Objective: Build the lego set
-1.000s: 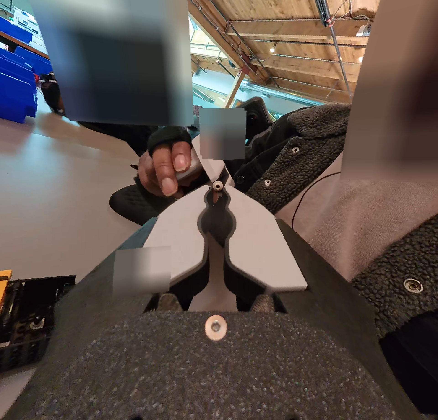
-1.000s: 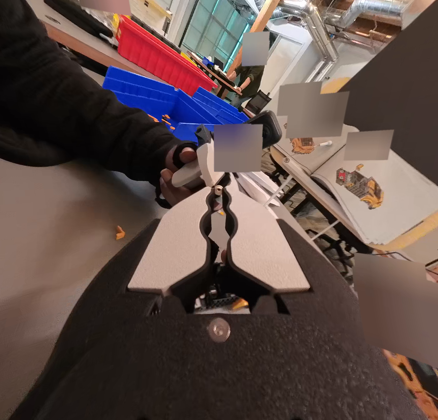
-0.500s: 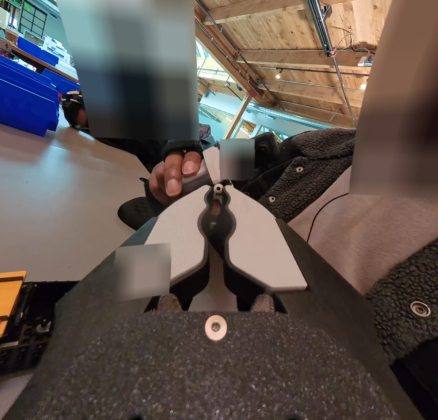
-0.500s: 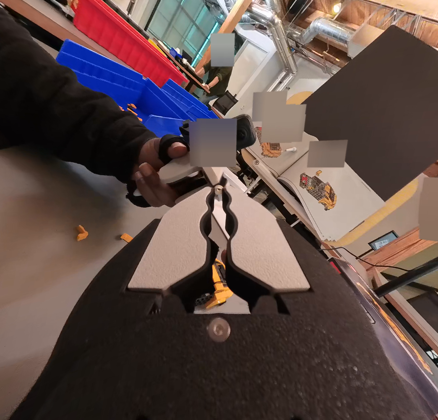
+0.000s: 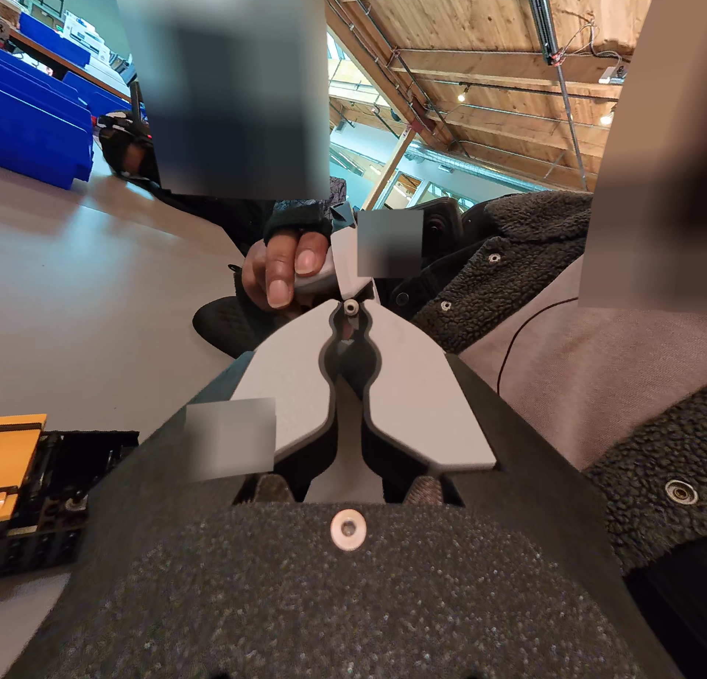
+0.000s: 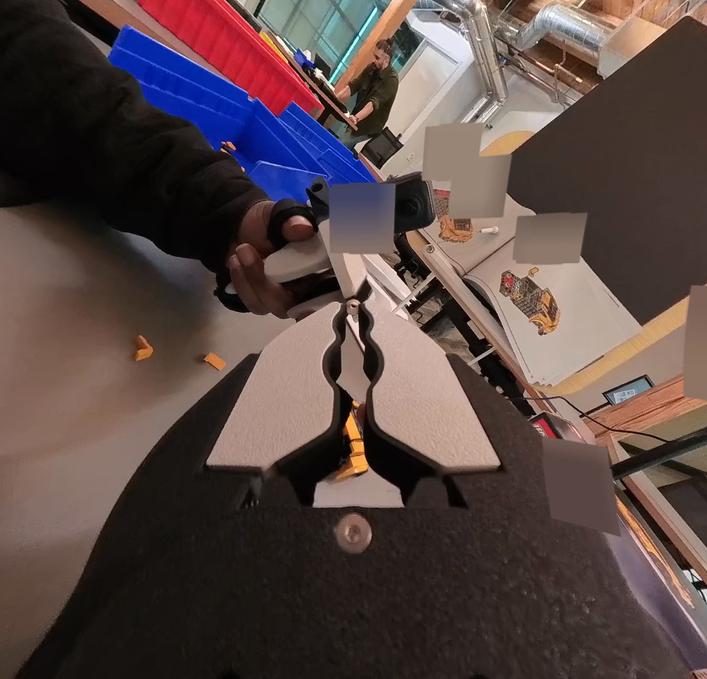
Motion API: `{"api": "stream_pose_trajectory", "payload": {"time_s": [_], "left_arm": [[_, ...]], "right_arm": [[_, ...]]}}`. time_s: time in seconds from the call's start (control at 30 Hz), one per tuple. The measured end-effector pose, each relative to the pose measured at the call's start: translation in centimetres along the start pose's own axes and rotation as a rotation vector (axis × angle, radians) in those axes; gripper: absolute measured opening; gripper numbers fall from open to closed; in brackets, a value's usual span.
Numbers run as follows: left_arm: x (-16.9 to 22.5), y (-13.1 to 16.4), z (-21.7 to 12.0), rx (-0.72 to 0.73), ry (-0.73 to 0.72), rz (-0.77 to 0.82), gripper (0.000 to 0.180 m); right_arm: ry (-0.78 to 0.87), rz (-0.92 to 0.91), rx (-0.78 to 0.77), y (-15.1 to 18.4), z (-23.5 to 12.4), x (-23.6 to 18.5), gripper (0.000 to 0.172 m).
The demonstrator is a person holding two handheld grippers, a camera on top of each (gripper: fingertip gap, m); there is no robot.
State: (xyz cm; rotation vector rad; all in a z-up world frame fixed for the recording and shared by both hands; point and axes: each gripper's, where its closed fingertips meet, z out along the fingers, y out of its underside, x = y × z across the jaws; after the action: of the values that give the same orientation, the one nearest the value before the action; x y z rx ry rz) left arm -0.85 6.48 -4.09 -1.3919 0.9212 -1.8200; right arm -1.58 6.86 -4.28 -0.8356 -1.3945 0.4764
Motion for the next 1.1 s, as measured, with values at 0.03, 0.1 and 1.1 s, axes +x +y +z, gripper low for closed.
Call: {"api": "stream_pose_trajectory", "payload": {"time_s": [0.03,0.1,1.1], "left_arm": [[-0.1,0.0,0.0,-0.003,-0.003,0.001,0.006],[-0.1,0.1,0.0,-0.01,-0.009,0.003,0.006],[-8.2,8.1,-4.1,-0.843,-0.712,0.253,0.004]], "right_arm": [[-0.003,-0.005,-0.004,0.1,0.0,0.0,0.006],[-0.008,-0.009,-0.007,0.2,0.0,-0.1,0.006],[-0.898,0.527,-0.447,18.1,5.2,-0.5,0.083]]}}
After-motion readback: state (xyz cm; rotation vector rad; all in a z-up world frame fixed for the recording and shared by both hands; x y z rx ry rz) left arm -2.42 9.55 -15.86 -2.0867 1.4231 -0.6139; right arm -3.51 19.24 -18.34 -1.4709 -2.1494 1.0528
